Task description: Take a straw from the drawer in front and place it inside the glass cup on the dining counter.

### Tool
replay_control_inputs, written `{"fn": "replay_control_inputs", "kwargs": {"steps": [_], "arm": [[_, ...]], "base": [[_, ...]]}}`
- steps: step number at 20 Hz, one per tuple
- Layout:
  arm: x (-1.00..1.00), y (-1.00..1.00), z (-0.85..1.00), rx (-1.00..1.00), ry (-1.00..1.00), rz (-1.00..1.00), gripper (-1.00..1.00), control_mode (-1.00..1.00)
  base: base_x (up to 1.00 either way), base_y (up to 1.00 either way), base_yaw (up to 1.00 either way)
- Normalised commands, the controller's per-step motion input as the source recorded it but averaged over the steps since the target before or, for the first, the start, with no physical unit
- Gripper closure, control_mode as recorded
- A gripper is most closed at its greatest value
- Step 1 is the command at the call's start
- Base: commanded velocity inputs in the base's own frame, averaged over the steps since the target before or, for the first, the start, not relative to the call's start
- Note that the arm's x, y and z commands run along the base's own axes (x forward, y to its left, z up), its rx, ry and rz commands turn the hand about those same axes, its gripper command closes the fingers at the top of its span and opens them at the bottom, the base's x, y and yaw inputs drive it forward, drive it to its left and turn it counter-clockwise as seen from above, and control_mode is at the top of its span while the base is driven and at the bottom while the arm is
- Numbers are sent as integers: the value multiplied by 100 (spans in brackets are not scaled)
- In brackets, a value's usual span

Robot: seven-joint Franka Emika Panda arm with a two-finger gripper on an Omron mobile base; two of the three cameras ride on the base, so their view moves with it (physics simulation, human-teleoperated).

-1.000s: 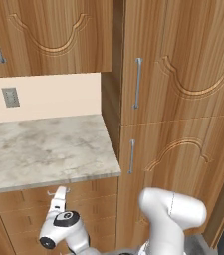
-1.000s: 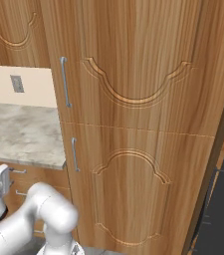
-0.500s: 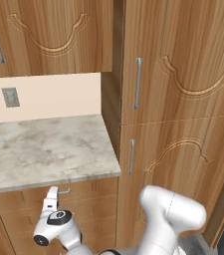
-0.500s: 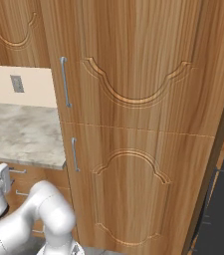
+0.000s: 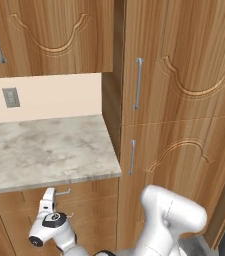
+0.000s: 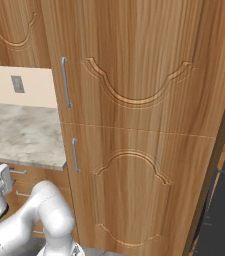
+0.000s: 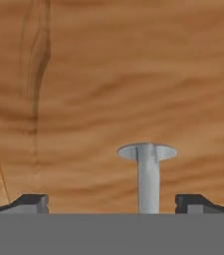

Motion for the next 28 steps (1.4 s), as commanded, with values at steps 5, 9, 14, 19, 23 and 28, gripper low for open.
{"fn": "replay_control_inputs", "kwargs": {"steps": [5,9,14,19,23,28], "arm": [[36,0,-13,-4,-1,0,100,-100],[26,0,-8,-2,0,0,100,-100],[0,0,-1,-2,-6,0,100,-100],[0,0,0,-1,-5,0,100,-100],[-13,0,0,0,-4,0,100,-100],[-60,0,-1,0,-8,0,100,-100]], "base": [[0,0,0],[0,0,0],[0,0,0],[0,0,0],[0,0,0],[0,0,0]]}}
